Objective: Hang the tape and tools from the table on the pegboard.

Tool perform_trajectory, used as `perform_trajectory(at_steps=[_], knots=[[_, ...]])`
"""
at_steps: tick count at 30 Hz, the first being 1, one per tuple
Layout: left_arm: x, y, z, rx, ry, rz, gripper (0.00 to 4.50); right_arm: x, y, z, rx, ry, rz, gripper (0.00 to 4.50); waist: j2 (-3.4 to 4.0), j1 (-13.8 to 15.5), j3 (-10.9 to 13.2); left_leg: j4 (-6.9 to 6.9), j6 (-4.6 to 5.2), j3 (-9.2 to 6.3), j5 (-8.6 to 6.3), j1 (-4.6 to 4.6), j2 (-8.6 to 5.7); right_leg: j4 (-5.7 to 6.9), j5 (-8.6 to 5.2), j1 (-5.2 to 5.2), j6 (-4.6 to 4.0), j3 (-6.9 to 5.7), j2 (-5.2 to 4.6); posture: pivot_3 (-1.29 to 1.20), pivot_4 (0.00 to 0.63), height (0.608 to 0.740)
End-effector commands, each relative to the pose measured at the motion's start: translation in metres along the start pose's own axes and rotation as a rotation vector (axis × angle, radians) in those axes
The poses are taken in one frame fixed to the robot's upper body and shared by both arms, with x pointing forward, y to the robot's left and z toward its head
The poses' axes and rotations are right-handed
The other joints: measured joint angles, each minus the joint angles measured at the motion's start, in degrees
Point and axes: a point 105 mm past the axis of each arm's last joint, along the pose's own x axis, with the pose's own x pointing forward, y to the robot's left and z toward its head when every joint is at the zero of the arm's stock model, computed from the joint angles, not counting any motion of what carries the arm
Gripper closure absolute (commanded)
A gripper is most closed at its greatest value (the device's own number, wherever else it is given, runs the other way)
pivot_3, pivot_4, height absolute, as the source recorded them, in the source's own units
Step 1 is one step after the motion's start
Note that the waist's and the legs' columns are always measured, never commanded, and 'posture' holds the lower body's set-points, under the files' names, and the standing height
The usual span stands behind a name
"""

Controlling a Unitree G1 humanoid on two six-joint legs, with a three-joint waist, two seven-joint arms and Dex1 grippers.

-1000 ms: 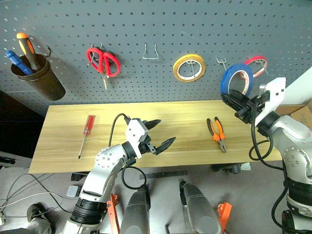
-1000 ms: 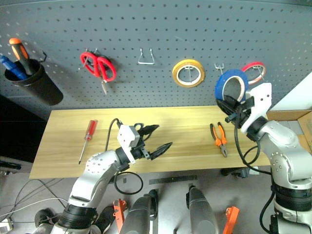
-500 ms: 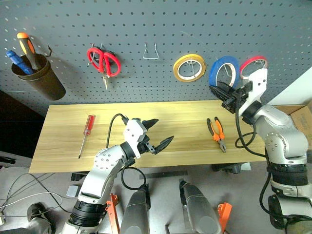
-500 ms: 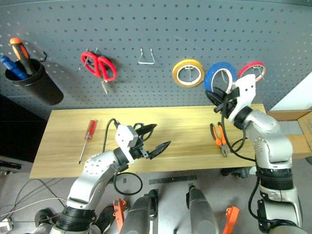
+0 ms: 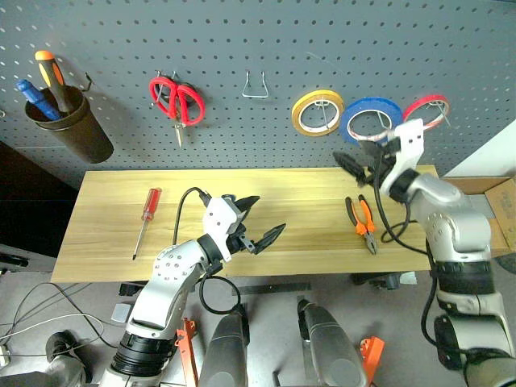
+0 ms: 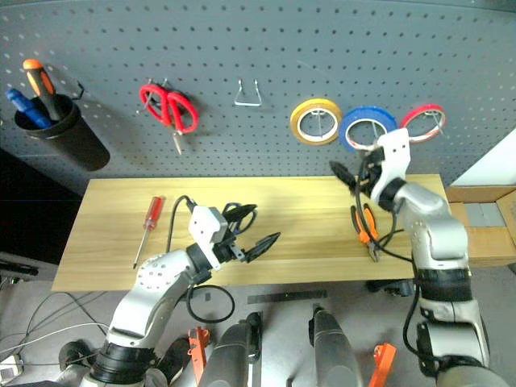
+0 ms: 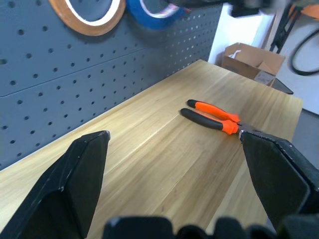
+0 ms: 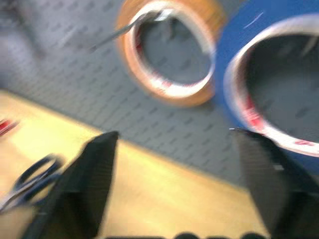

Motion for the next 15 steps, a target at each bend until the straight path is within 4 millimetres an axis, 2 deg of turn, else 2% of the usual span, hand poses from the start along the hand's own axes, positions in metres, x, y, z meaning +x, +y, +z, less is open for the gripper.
perform_trajectory(at_steps=[1, 2, 4, 5, 8, 10, 11, 15], knots=[[-0.002, 0.01, 0.007, 0.037, -0.031, 0.059, 0.0, -0.033, 0.027, 0.002, 0.026, 0.031, 0.097, 0.01, 0.0, 0.21, 0.0, 0.0, 0.0, -0.01, 0.0, 0.0, -0.02, 0.02, 0.0, 0.01, 0.01, -0.01, -0.04, -0.12, 0.368, 0.74], [-0.003, 0.008, 0.002, 0.044, -0.011, 0.048, 0.0, -0.045, 0.033, -0.009, 0.07, 0.081, 0.115, 0.01, -0.01, 0.16, 0.01, 0.01, 0.01, -0.05, 0.0, -0.01, -0.01, 0.0, -0.01, 0.03, 0.01, -0.04, -0.03, -0.13, 0.372, 0.74], [-0.005, 0.0, -0.007, 0.064, 0.025, -0.002, 0.0, -0.062, 0.032, -0.044, 0.11, 0.242, 0.067, 0.01, -0.03, 0.05, 0.0, 0.01, 0.01, -0.03, -0.01, -0.01, -0.02, 0.0, -0.01, 0.03, 0.02, -0.01, -0.03, -0.13, 0.374, 0.74], [-0.006, -0.002, -0.009, 0.061, 0.028, -0.006, 0.0, -0.068, 0.022, -0.067, 0.12, 0.338, -0.018, 0.01, -0.03, -0.04, 0.0, 0.01, 0.01, -0.03, -0.01, 0.01, -0.02, -0.02, -0.05, 0.07, 0.08, -0.02, -0.02, -0.13, 0.374, 0.74], [-0.008, -0.004, -0.01, 0.047, 0.027, -0.005, 0.0, -0.073, -0.012, -0.104, 0.09, 0.49, -0.259, 0.01, -0.05, -0.56, 0.02, 0.06, 0.02, 0.14, 0.0, 0.03, -0.02, -0.04, -0.1, 0.01, 0.36, 0.12, -0.02, -0.13, 0.373, 0.74], [-0.008, -0.005, -0.011, 0.045, 0.032, -0.003, 0.0, -0.068, -0.03, -0.111, 0.092, 0.507, -0.378, 0.01, -0.07, -0.79, 0.03, 0.11, 0.04, 0.32, 0.04, 0.13, -0.05, -0.05, 0.12, 0.0, 0.3, 0.15, 0.05, -0.12, 0.373, 0.74], [-0.008, -0.005, -0.011, 0.045, 0.032, -0.002, 0.0, -0.065, -0.034, -0.112, 0.097, 0.506, -0.399, 0.01, -0.08, -0.86, 0.04, 0.11, 0.1, 0.41, 0.1, 0.15, -0.05, -0.06, 0.23, -0.04, 0.27, 0.18, 0.11, -0.12, 0.373, 0.74], [-0.011, -0.009, -0.011, 0.042, 0.044, -0.012, 0.0, -0.042, -0.033, -0.106, 0.089, 0.491, -0.388, 0.01, -0.08, -1.03, 0.04, 0.1, 0.2, 0.45, 0.17, 0.16, 0.03, -0.03, 0.34, -0.1, 0.21, 0.18, 0.23, -0.11, 0.367, 0.74]])
